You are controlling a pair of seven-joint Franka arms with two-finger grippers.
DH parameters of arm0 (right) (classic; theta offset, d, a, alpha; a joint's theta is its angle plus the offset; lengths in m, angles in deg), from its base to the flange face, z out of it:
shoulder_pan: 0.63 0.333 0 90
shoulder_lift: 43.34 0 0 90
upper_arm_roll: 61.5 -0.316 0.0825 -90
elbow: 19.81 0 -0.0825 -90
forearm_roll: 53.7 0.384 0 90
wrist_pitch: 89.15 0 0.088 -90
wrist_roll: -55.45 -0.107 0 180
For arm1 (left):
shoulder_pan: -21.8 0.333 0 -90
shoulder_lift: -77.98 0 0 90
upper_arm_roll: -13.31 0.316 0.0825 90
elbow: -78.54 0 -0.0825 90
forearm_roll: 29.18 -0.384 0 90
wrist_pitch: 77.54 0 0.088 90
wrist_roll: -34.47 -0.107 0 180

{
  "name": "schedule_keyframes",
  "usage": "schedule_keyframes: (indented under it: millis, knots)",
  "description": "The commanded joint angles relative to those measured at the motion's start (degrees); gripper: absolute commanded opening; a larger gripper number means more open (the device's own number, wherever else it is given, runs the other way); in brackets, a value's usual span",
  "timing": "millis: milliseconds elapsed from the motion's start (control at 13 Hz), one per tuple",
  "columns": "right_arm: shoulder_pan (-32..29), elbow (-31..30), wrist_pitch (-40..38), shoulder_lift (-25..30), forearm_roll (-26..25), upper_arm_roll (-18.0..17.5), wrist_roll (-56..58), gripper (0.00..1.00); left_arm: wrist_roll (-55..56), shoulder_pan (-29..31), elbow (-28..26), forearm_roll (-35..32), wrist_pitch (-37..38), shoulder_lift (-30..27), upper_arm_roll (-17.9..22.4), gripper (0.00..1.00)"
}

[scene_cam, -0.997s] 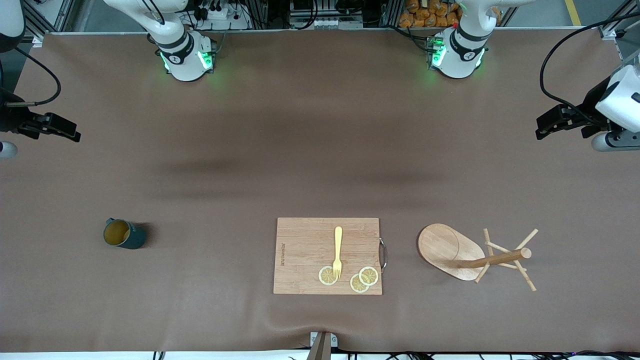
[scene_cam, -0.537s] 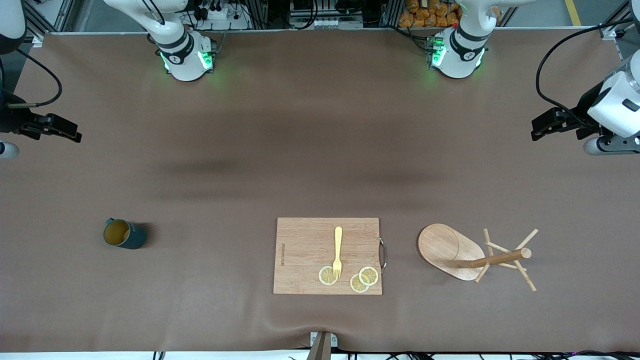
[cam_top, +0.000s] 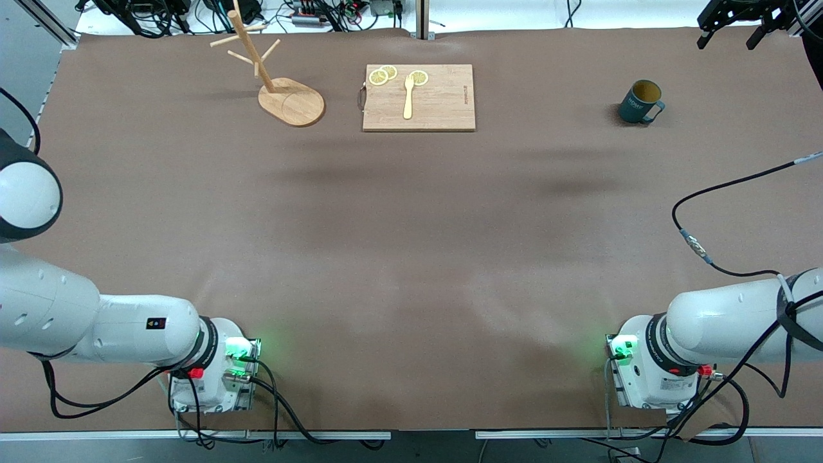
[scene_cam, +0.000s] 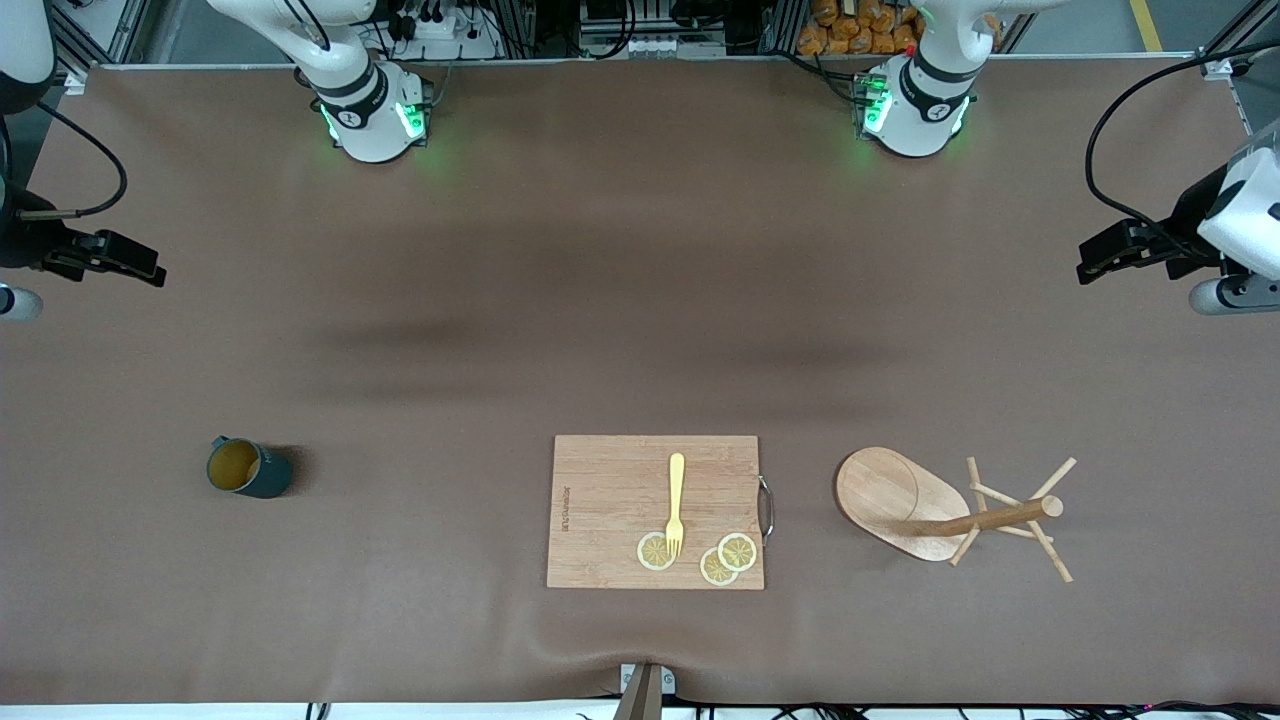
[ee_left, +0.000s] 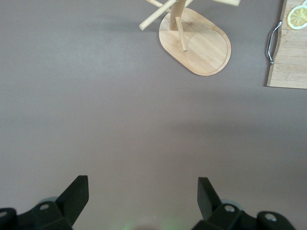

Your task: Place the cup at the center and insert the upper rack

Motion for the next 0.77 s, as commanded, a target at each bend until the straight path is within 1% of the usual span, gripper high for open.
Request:
schedule_keyframes:
  millis: [0,153,307,460,690]
  knots:
    - [0.5,0.1,0.0,-0.1,0.0,0.1,-0.9,1.0,-0.4,0.8,0.1,0.0,0.8,-0.1,-0.2,1.0]
    - [0.6,0.2,0.2,-0.8,0.0,0.0,-0.9,1.0,-0.4,0.8,0.1,0.0,0.8,0.0,-0.2,1.0]
    - [1.0,0.2,2.4,-2.3,-0.1,0.1,-0.5,1.0,-0.4,0.7,0.1,0.0,0.8,0.0,-0.2,1.0]
    - [1.7,0.3,6.6,-5.2,-0.1,0.1,-0.3,1.0,-0.4,0.8,0.0,0.0,0.9,0.1,-0.2,1.0]
    - [2.1,0.1,15.5,-11.1,-0.1,0.1,-0.2,1.0,-0.4,0.8,0.0,0.0,0.8,0.1,-0.2,1.0]
